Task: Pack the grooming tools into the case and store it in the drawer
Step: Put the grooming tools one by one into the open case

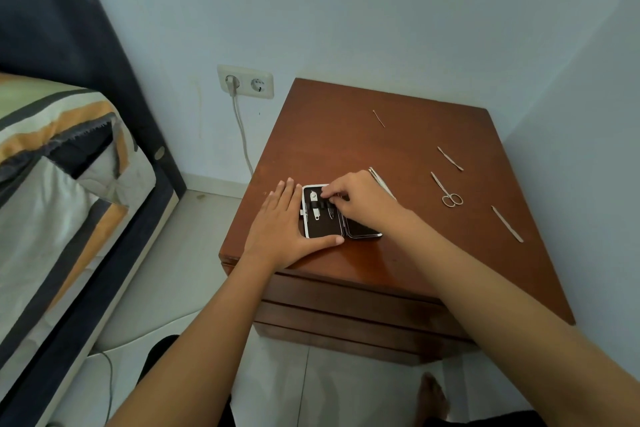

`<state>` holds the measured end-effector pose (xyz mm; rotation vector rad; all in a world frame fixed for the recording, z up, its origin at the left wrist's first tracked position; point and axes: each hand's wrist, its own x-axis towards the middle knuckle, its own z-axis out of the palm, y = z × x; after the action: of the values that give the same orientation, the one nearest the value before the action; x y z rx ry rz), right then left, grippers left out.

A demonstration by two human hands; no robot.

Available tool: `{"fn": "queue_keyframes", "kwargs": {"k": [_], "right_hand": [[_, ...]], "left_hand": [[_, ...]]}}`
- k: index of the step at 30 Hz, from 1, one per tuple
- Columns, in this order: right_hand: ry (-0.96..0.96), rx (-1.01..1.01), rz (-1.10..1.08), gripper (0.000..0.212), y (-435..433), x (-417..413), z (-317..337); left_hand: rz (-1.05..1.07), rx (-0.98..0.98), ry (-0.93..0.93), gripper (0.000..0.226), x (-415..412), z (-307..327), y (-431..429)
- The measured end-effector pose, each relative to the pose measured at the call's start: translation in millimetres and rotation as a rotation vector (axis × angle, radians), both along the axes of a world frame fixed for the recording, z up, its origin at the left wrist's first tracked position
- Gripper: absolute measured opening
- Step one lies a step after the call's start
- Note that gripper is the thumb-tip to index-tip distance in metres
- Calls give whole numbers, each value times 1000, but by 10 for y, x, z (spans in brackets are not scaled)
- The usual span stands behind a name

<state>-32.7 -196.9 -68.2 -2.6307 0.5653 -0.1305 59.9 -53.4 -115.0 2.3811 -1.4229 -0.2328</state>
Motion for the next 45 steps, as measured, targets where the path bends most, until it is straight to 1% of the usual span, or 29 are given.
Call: {"fn": "queue_keyframes", "kwargs": {"k": [3, 5, 8, 10, 13, 16, 18, 21, 26, 28, 32, 34, 36, 38, 40, 45], "right_hand": [[-39, 17, 44, 31, 90, -145, -82], [-107, 42, -24, 34, 64, -289, -124], [-303, 41, -284, 26, -168, -609, -164], [-380, 39, -495, 20, -374, -867, -170], [-375, 7, -735, 12, -651, -1164, -173], [-314, 23, -836, 8, -827, -1279, -208], [-261, 35, -868, 10, -882, -1289, -264], [-237, 31, -866, 11, -909, -1254, -326], [-135, 16, -814, 20, -831, -1208, -310], [-135, 57, -763, 21, -666, -1159, -268], [-184, 157, -596, 18, -75, -950, -169], [-192, 180, -521, 21, 224, -844, -130], [-187, 171, -488, 25, 425, -760, -122], [-173, 162, -481, 21, 540, -712, -122], [-128, 151, -477, 23, 601, -705, -113], [-35, 103, -449, 25, 636, -733, -91]], "left_hand": [[0, -7, 3, 125, 1, -7, 4], [4, -4, -6, 125, 2, -10, 3], [12, 13, -18, 126, 10, -8, -6], [9, 19, -27, 128, 11, -11, -9], [10, 18, -23, 129, 15, -20, -7], [13, 19, -22, 129, 12, -24, -16], [15, 26, -24, 130, 8, -21, -18], [10, 27, -22, 129, 10, -16, -15], [13, 31, -14, 130, 12, -19, -23], [0, 26, -11, 128, 23, -26, -15], [-93, 50, -21, 116, 67, -45, 22], [-121, 73, -35, 113, 65, -44, 30], [-116, 78, -39, 113, 35, -38, 38], [-97, 70, -34, 114, -28, -40, 59], [-76, 65, -22, 114, -109, -48, 97], [-89, 97, -5, 104, -188, -25, 171]]}}
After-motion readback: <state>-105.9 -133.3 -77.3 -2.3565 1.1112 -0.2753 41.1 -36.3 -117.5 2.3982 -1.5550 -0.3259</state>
